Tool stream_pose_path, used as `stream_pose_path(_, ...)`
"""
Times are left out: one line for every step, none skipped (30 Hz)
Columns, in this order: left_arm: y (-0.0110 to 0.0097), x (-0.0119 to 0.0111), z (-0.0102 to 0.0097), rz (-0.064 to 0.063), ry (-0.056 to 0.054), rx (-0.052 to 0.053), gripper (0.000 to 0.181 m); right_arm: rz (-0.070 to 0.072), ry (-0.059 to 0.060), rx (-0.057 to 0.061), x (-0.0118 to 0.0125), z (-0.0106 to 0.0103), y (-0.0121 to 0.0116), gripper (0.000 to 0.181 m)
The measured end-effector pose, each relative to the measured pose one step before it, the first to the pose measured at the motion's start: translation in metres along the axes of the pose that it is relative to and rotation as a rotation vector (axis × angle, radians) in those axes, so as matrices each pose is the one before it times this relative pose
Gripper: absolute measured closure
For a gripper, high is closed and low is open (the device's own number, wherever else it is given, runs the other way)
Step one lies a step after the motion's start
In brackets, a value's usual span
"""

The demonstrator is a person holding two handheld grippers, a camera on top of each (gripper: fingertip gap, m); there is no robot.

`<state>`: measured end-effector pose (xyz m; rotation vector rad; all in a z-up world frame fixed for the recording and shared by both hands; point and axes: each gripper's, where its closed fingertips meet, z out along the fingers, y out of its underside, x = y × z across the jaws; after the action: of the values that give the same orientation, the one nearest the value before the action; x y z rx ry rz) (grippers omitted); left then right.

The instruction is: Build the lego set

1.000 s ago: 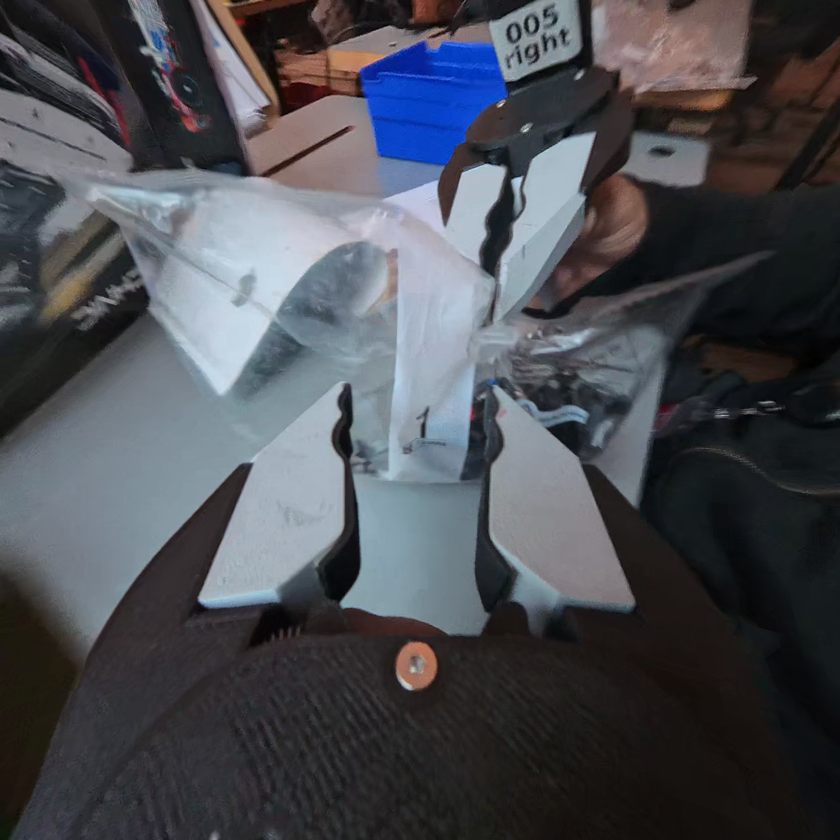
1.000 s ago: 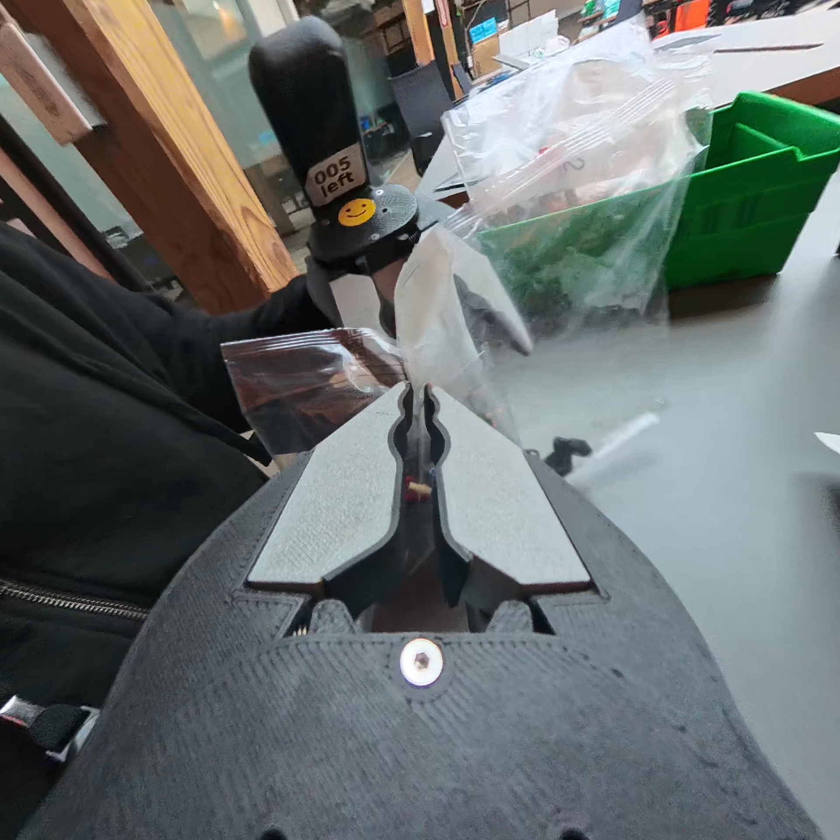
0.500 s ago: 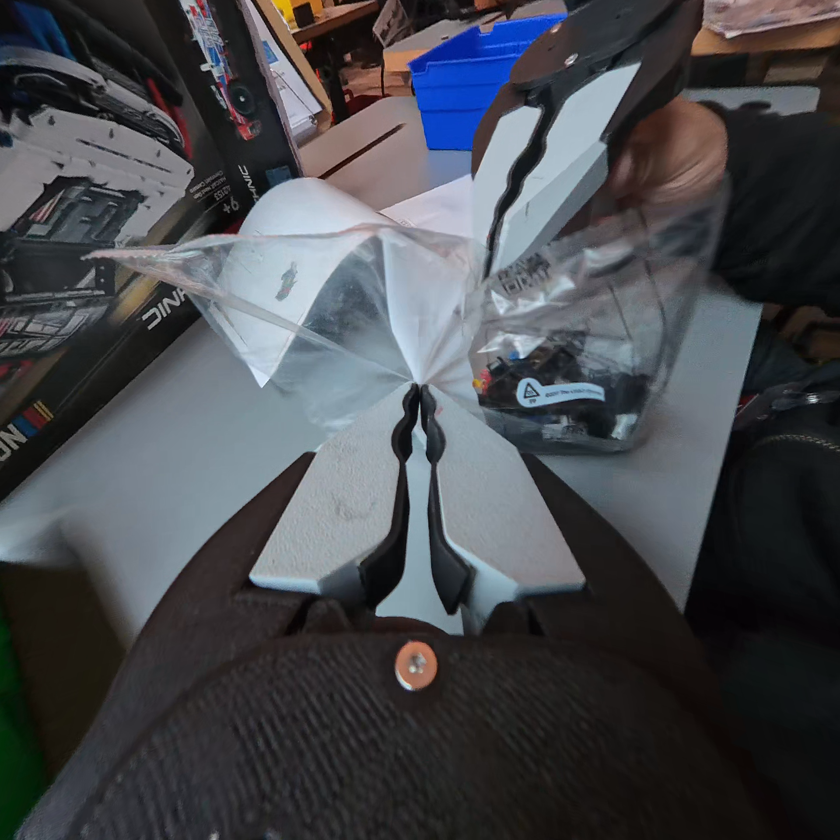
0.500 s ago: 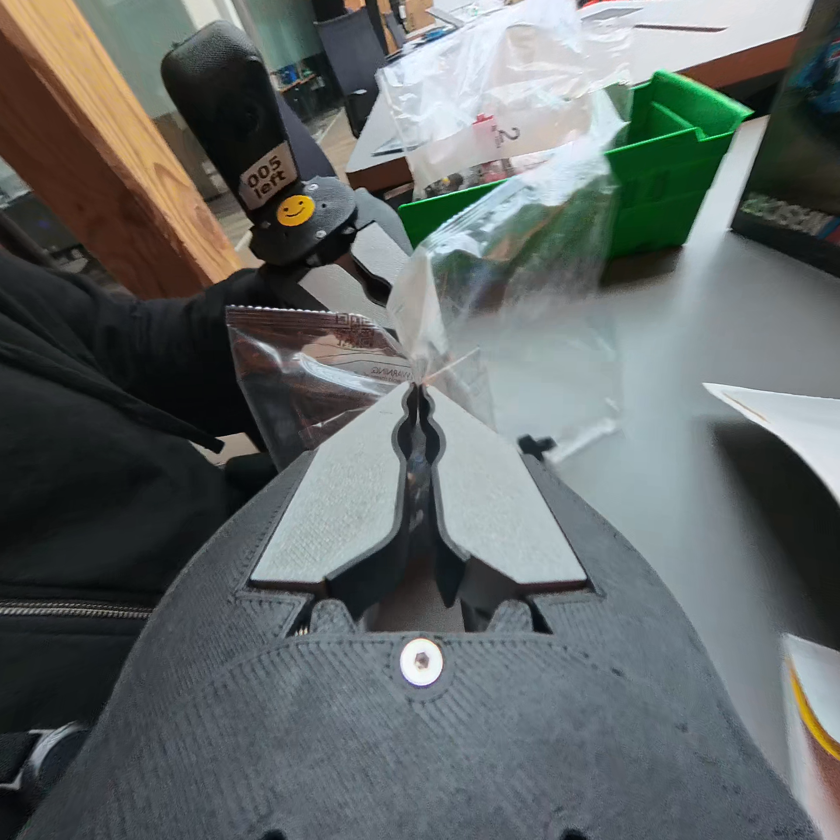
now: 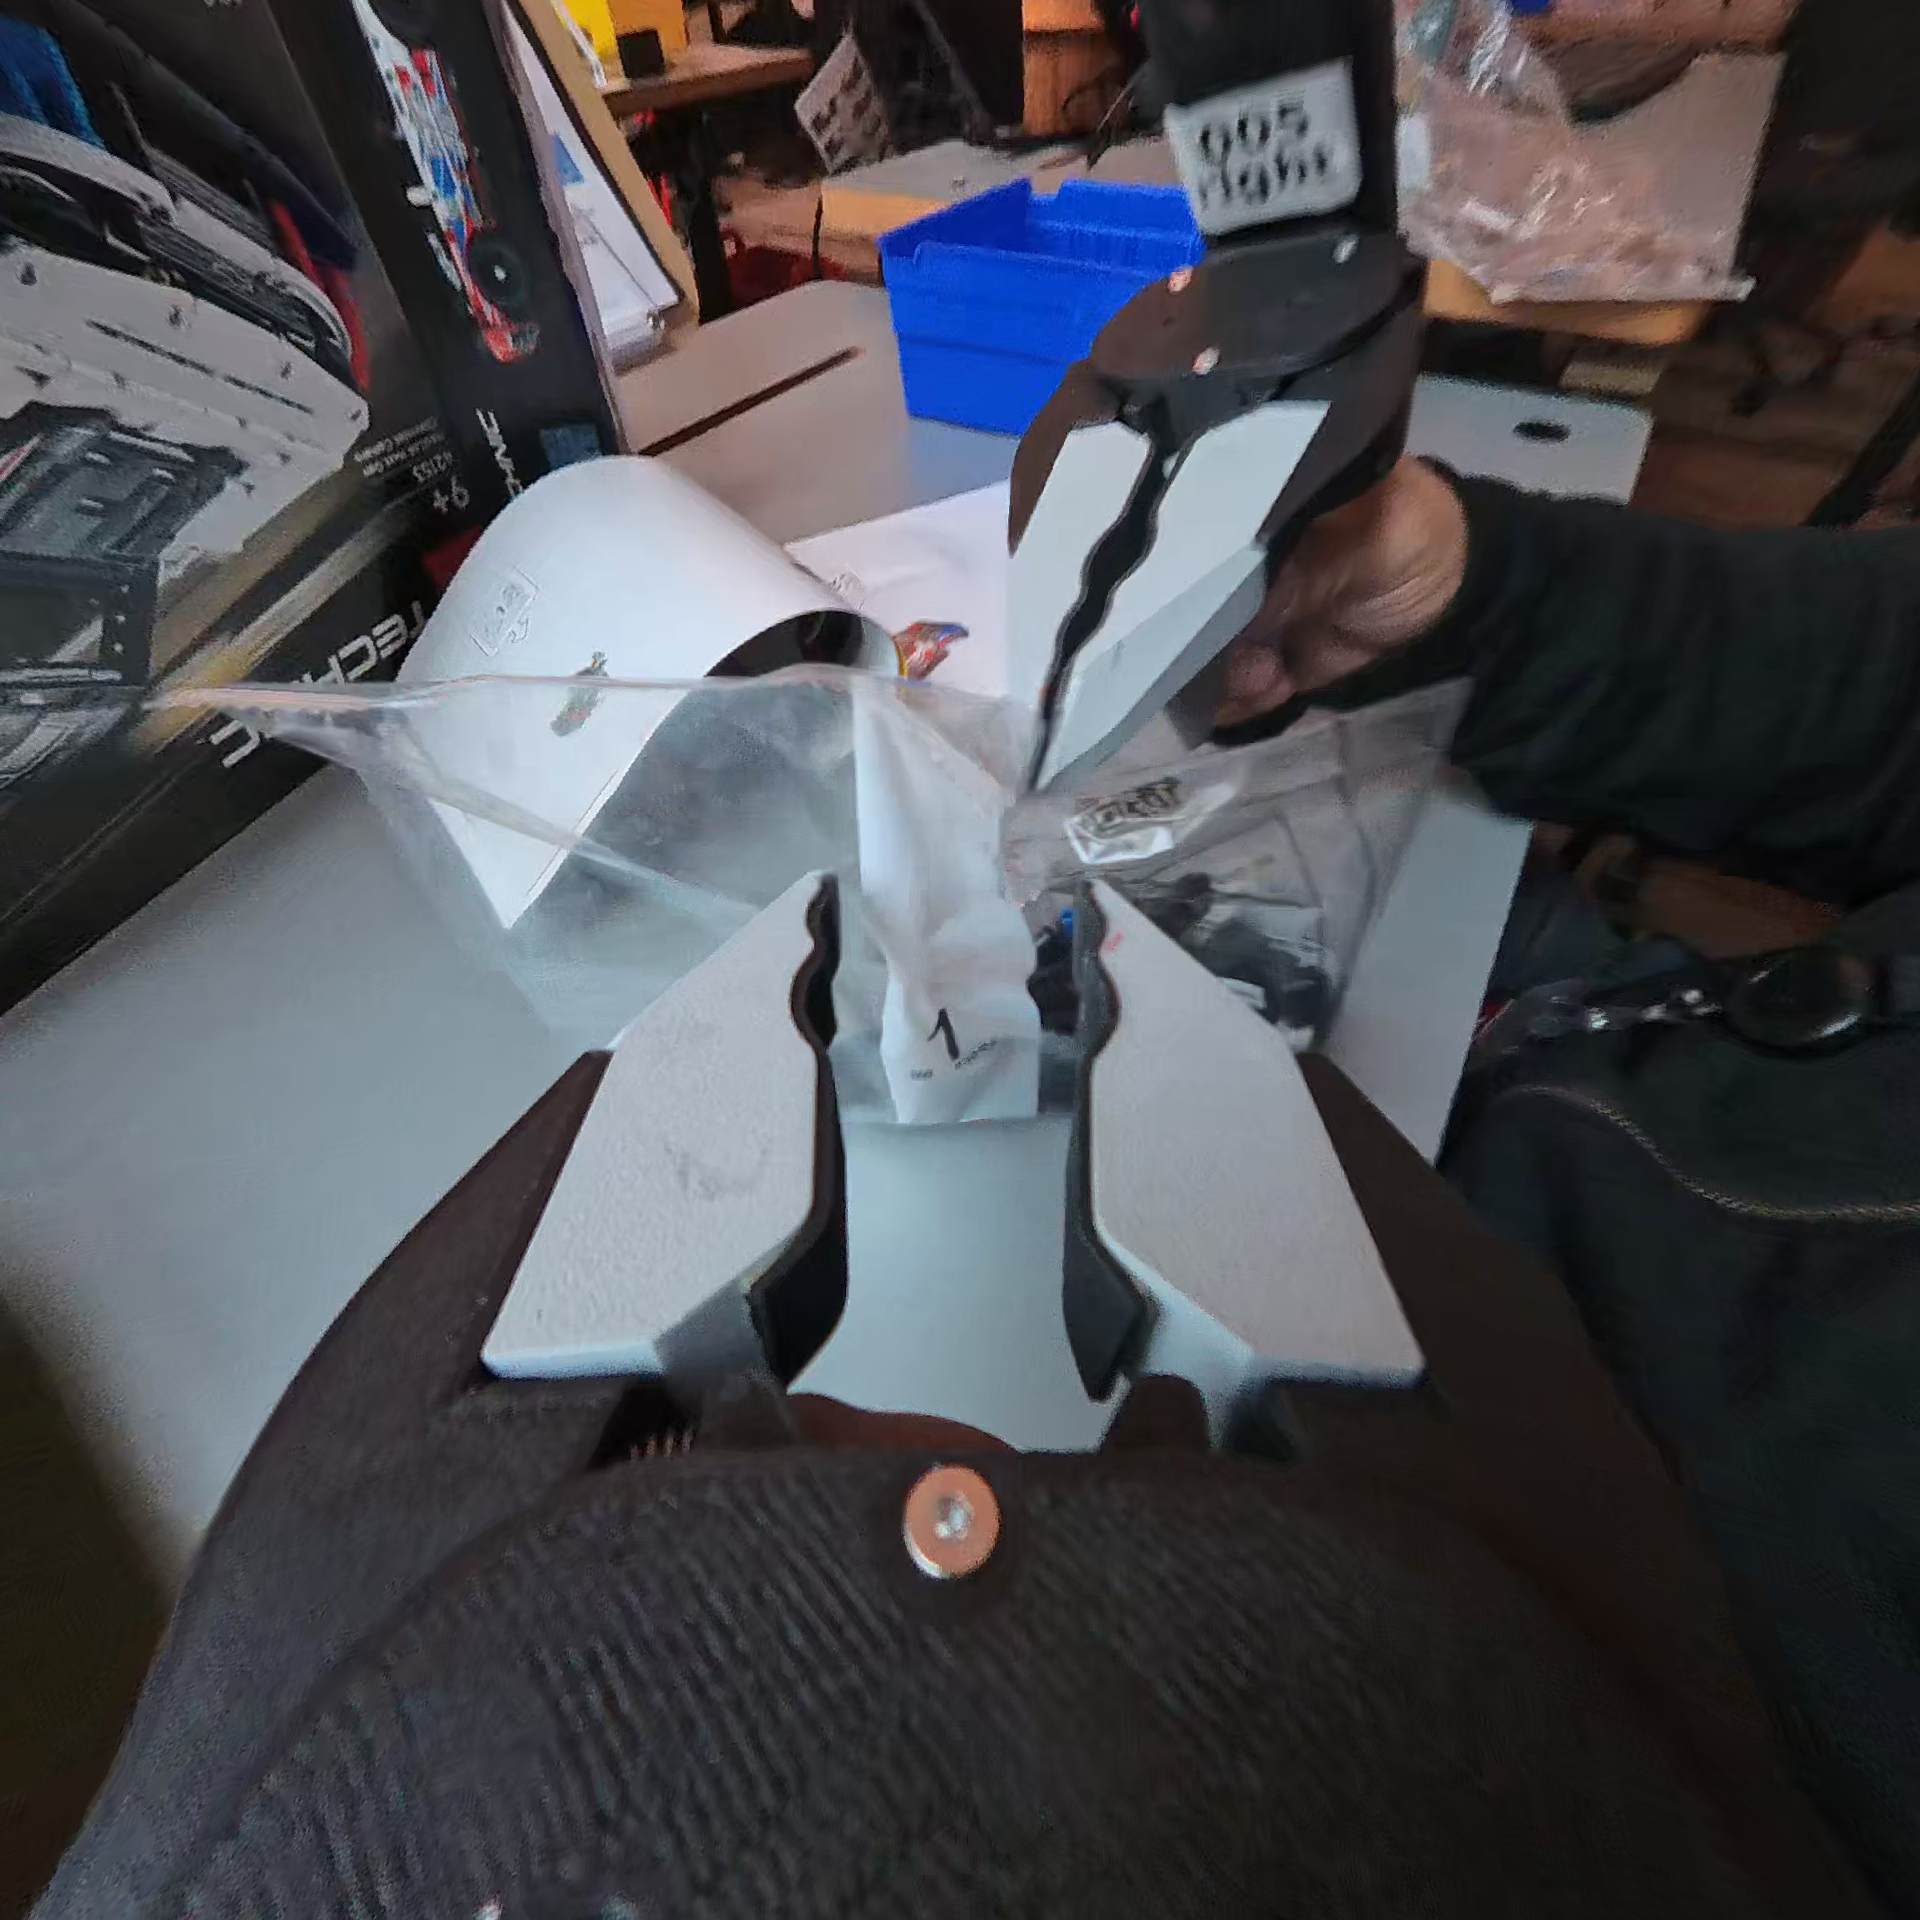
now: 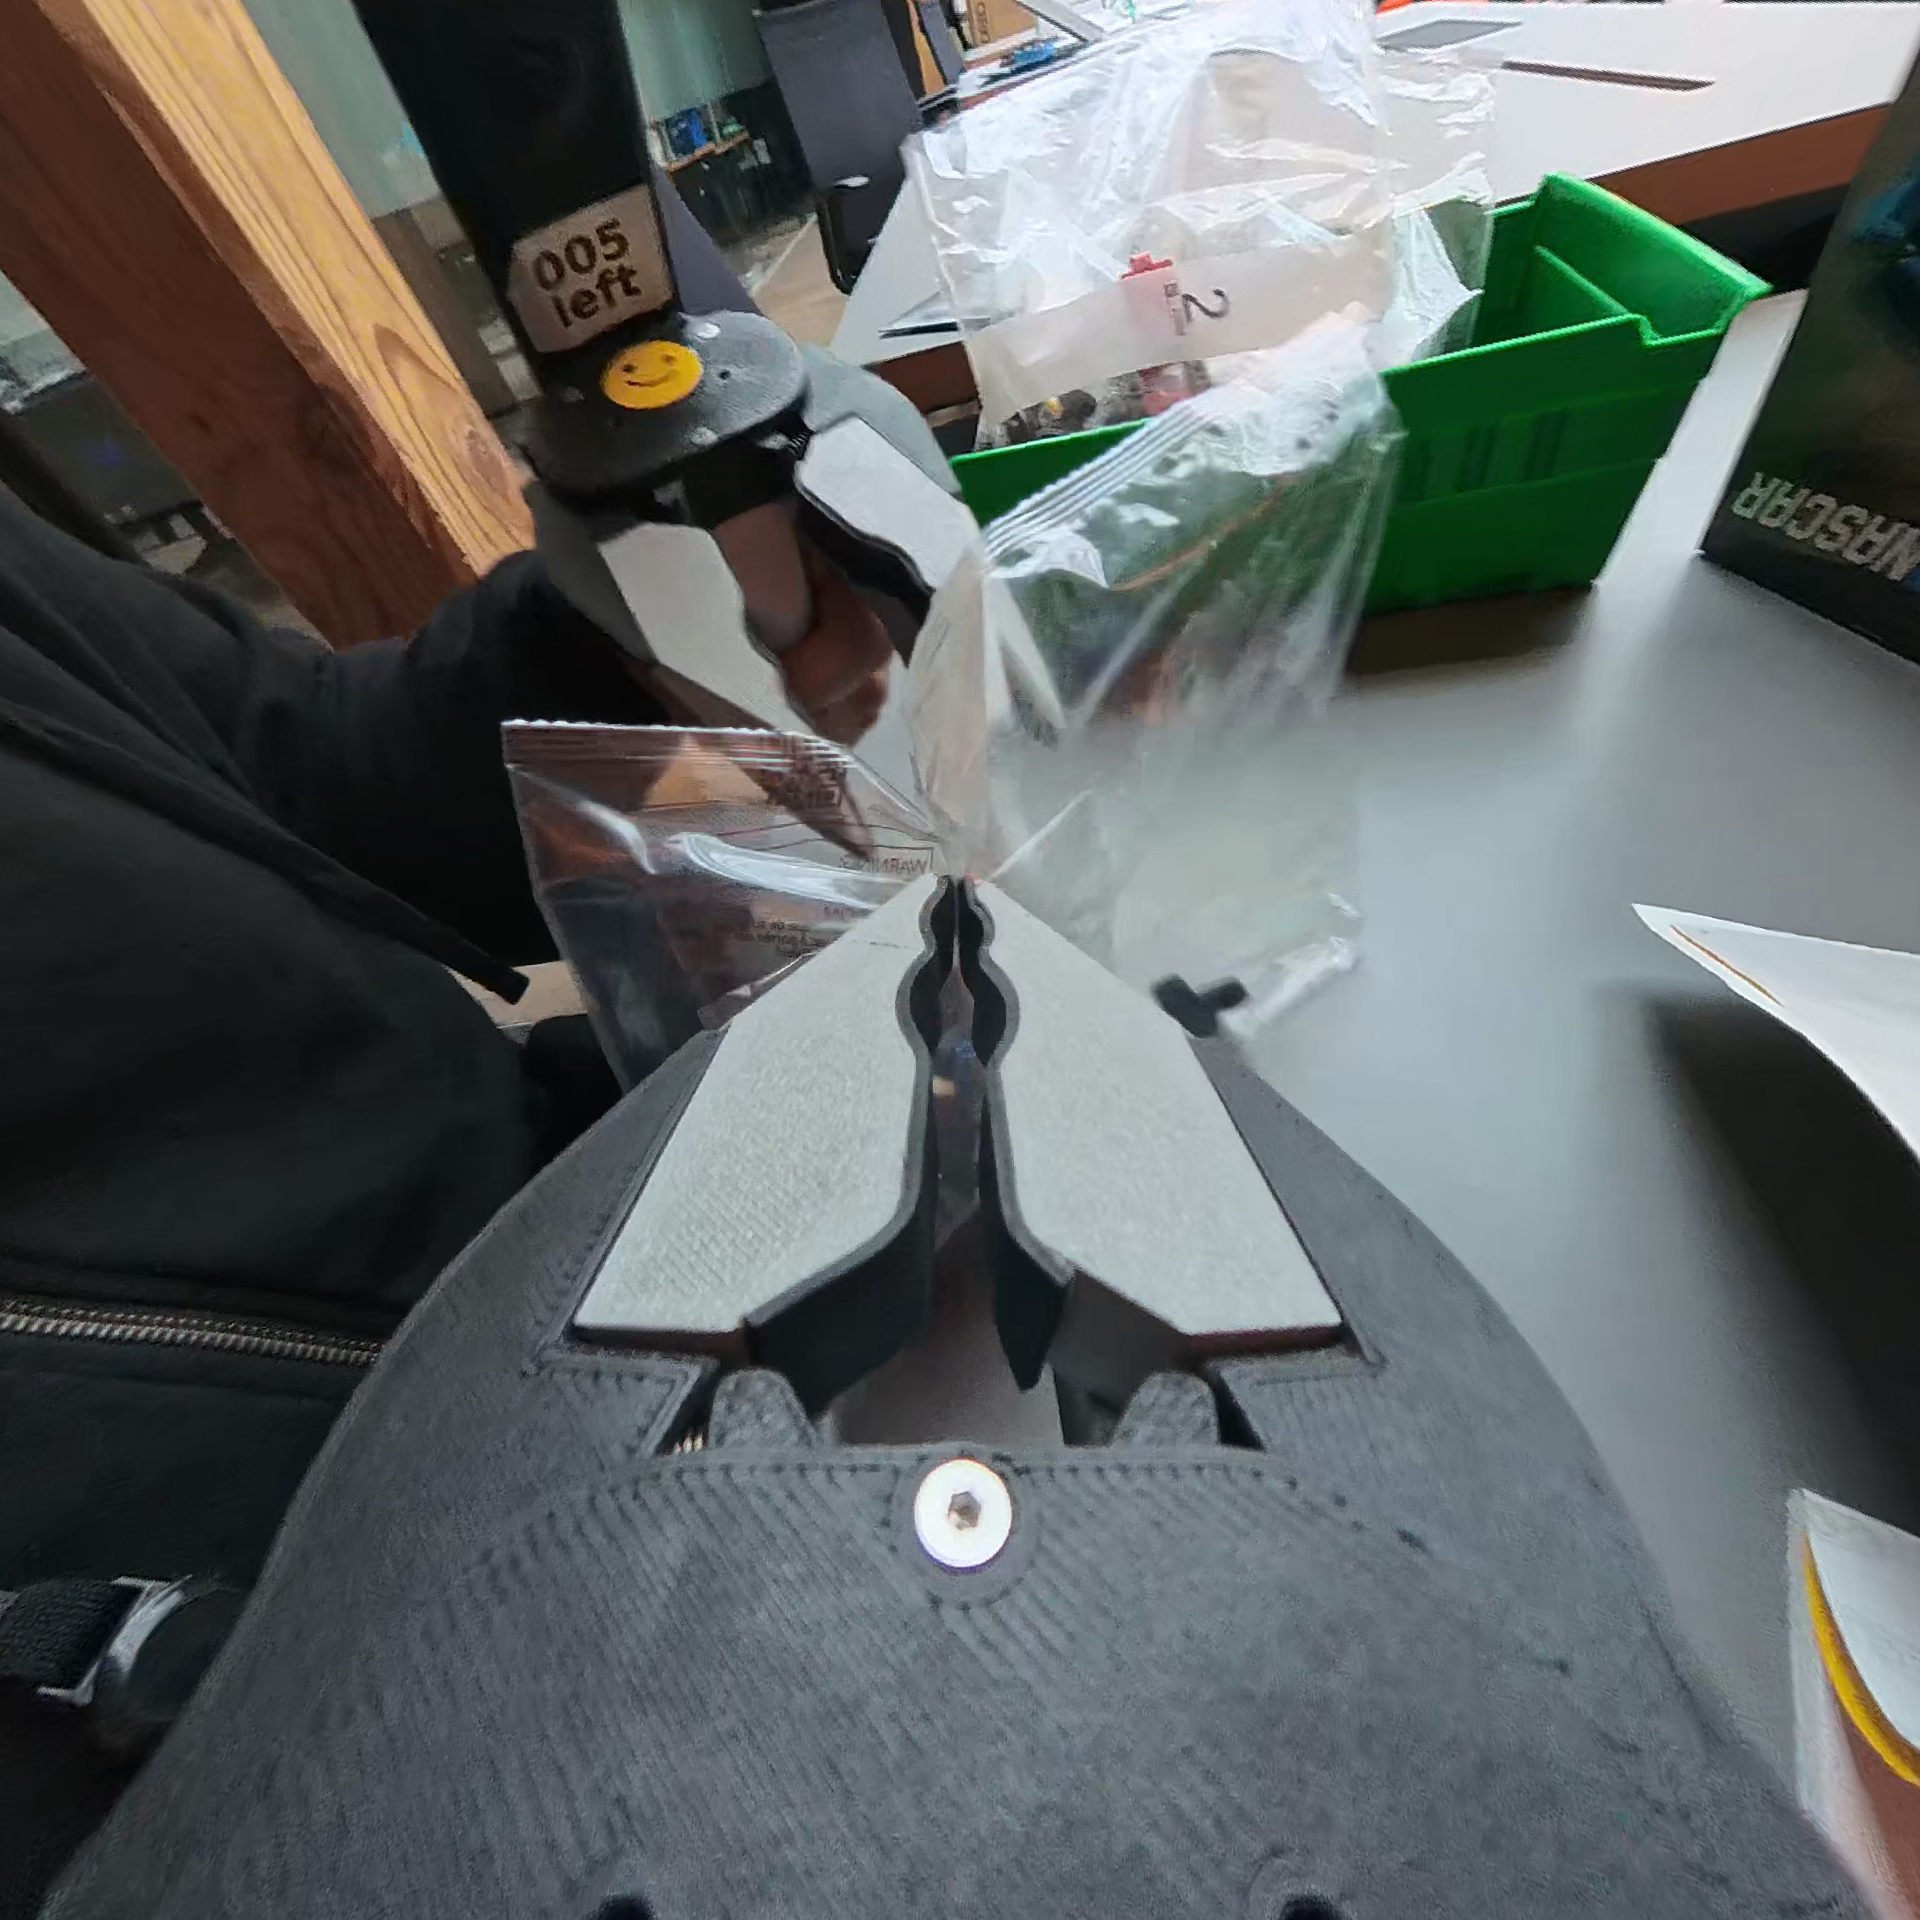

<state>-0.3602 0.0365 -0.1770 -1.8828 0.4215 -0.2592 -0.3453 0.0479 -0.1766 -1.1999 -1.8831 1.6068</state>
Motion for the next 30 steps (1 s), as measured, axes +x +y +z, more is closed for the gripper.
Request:
stream_pose_path(0.00503,-0.00078,0.00411,0.0400,-0.0128,-0.0268,0.144,-0.0040,-0.0286,0.0016,-0.00555,0.00164,-0.00086,0.181)
stream_pose_path(0.00533,-0.00016,0.00327,0.0419,-0.0092,-0.0235,0.149,-0.0020,-0.0312,-0.0007,-0.00579,0.00129,-0.00011,0.181)
stream_pose_path(0.00356,0.00306,0.00186,0.0325,0.0102,-0.0132,0.160,0.0039,-0.0295,-0.0003,-0.00479,0.00052,0.00029,0.181)
stream_pose_path(-0.00068,0.00331,0.00048,0.0171,0.0117,0.0125,0.168,0.0101,-0.0324,0.0029,-0.00450,-0.00013,0.00040,0.181)
stream_pose_path(-0.00183,0.00210,-0.00050,0.0071,0.0116,0.0181,0.179,0.0172,-0.0329,0.0118,-0.00410,-0.00032,-0.00032,0.181)
stream_pose_path(-0.00199,0.00126,-0.00073,-0.0132,0.0147,0.0149,0.181,0.0194,-0.0181,0.0136,-0.00147,-0.00076,-0.00060,0.181)
stream_pose_path(-0.00095,-0.00326,-0.00148,-0.0204,-0.0055,0.0099,0.181,0.0108,0.0060,0.0110,0.00185,-0.00152,-0.00078,0.181)
stream_pose_path(0.00034,-0.00383,-0.00239,-0.0227,-0.0019,0.0067,0.181,-0.0006,0.0302,0.0025,0.00476,-0.00261,-0.00029,0.181)
stream_pose_path(0.00098,-0.00488,-0.00293,-0.0325,-0.0036,0.0066,0.181,-0.0066,0.0487,-0.0040,0.00705,-0.00399,-0.00016,0.181)
stream_pose_path(0.00038,-0.00544,-0.00306,-0.0349,-0.0111,0.0137,0.181,-0.0036,0.0461,-0.0100,0.00704,-0.00423,0.00032,0.181)
stream_pose_path(0.00030,-0.00144,-0.00246,-0.0302,0.0070,0.0140,0.181,0.0019,0.0306,-0.0083,0.00499,-0.00329,0.00018,0.181)
stream_pose_path(0.00114,0.00188,-0.00163,-0.0166,0.0194,0.0063,0.181,0.0017,0.0247,0.0002,0.00349,-0.00220,-0.00066,0.181)
stream_pose_path(0.00247,-0.00029,-0.00056,-0.0057,-0.0005,-0.0062,0.181,-0.0028,0.0272,0.0031,0.00337,-0.00087,-0.00050,0.181)
stream_pose_path(0.00252,-0.00311,-0.00006,0.0060,-0.0219,-0.0081,0.181,-0.0008,0.0171,0.0032,0.00205,0.00030,-0.00026,0.181)
stream_pose_path(0.00069,-0.00442,-0.00022,0.0026,-0.0282,0.0017,0.181,0.0050,-0.0039,0.0018,-0.00044,0.00129,0.00015,0.181)
stream_pose_path(0.00011,-0.00331,-0.00073,-0.0062,-0.0144,0.0030,0.181,0.0075,0.0012,-0.0030,0.00060,0.00131,0.00090,0.181)
stream_pose_path(-0.00114,-0.00151,-0.00141,-0.0085,0.0013,0.0102,0.181,0.0047,0.0081,-0.0045,0.00183,0.00077,0.00110,0.181)
stream_pose_path(-0.00191,-0.00018,-0.00160,-0.0101,0.0084,0.0159,0.181,0.0041,-0.0012,0.0033,0.00040,0.00014,0.00019,0.181)
stream_pose_path(-0.00164,0.00178,-0.00128,-0.0120,0.0169,0.0149,0.181,0.0071,-0.0146,0.0112,-0.00165,-0.00017,-0.00103,0.181)
stream_pose_path(-0.00088,0.00295,-0.00081,-0.0110,0.0213,0.0088,0.181,0.0120,-0.0208,0.0118,-0.00239,-0.00039,-0.00102,0.181)
stream_pose_path(-0.00057,0.00239,-0.00073,-0.0065,0.0128,0.0047,0.181,0.0144,-0.0136,0.0091,-0.00127,-0.00047,-0.00080,0.181)
stream_pose_path(-0.00186,0.00064,-0.00110,0.0021,-0.0080,0.0077,0.179,0.0101,0.0022,0.0073,0.00079,-0.00039,-0.00046,0.181)
stream_pose_path(-0.00385,-0.00128,-0.00211,0.0077,-0.0293,0.0096,0.175,0.0057,0.0112,0.0024,0.00173,-0.00018,-0.00002,0.181)
stream_pose_path(-0.00578,-0.00138,-0.00334,0.0121,-0.0377,0.0108,0.171,0.0028,0.0135,-0.0038,0.00168,0.00039,0.00060,0.181)
stream_pose_path(-0.00672,0.00105,-0.00374,0.0153,-0.0267,0.0102,0.167,-0.0002,0.0073,-0.0020,0.00035,0.00069,0.00010,0.181)
stream_pose_path(-0.00604,0.00322,-0.00330,0.0184,-0.0141,0.0060,0.163,-0.0009,-0.0046,0.0045,-0.00181,0.00076,-0.00096,0.181)
stream_pose_path(-0.00363,0.00323,-0.00196,0.0191,-0.0102,-0.0030,0.160,-0.0004,-0.0103,0.0051,-0.00295,0.00109,-0.00112,0.181)
stream_pose_path(-0.00045,0.00322,0.00008,0.0150,-0.0068,-0.0126,0.154,-0.0010,-0.0124,0.0035,-0.00331,0.00135,-0.00082,0.181)
stream_pose_path(0.00383,0.00341,0.00252,0.0105,0.0008,-0.0286,0.145,-0.0020,-0.0190,0.0016,-0.00407,0.00162,-0.00044,0.181)
stream_pose_path(0.00753,0.00117,0.00498,0.0166,-0.0038,-0.0413,0.137,-0.0039,-0.0283,-0.0017,-0.00536,0.00166,0.00013,0.181)
